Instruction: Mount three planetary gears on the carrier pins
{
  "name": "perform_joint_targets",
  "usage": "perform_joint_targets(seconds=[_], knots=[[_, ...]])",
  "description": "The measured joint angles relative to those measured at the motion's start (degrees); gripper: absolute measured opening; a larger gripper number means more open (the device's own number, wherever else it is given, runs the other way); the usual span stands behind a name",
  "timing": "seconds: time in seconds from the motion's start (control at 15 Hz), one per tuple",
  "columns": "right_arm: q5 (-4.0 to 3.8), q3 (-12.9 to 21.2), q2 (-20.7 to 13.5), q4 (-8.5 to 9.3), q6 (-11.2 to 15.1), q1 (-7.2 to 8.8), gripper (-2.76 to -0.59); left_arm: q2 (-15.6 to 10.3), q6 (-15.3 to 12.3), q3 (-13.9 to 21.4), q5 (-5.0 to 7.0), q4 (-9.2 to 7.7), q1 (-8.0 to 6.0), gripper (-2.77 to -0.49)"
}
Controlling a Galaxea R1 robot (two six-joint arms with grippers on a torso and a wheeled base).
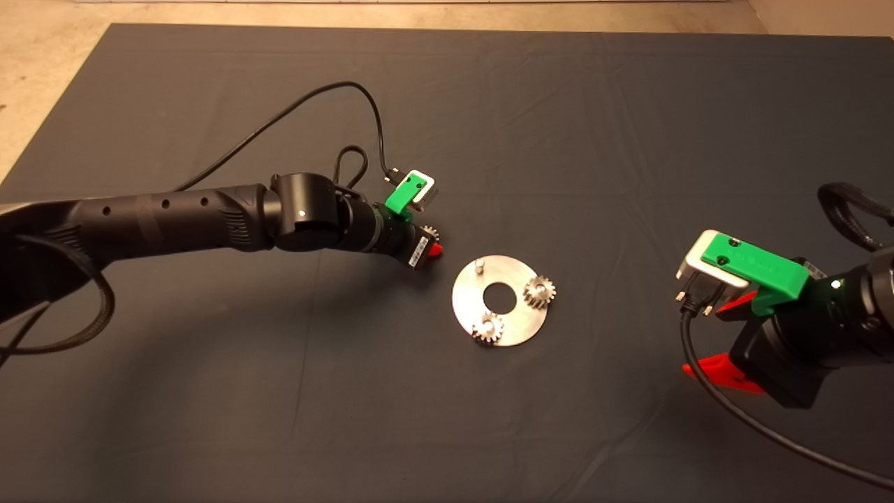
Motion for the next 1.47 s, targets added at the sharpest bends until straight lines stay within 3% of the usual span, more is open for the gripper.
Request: perform_joint_targets(seconds=[0.33,0.53,0.87,1.07,1.27,1.47], knots=[[0.0,0.0,0.0,0.32,0.0,0.25,-1.5,0.0,0.0,0.4,0.22,0.0,0.0,-2.48],[0.0,0.0,0.0,1.06,0.0,0.46,-1.5,0.0,0.0,0.8,0.93,0.0,-0.05,-2.54],[0.0,0.0,0.0,1.38,0.1,0.61,-1.5,-0.3,0.0,4.0,5.53,-0.4,-0.05,-2.62],[0.0,0.0,0.0,1.51,0.2,0.61,-1.5,-0.4,0.0,6.1,9.24,-1.15,-0.82,-2.62],[-0.01,0.0,0.5,1.58,0.2,0.61,-1.5,-0.5,0.0,6.1,10.17,-1.12,-1.82,-2.62],[0.0,0.0,0.6,1.6,0.2,0.61,-1.5,-0.5,0.0,6.1,12.54,-1.37,-2.8,-2.62]])
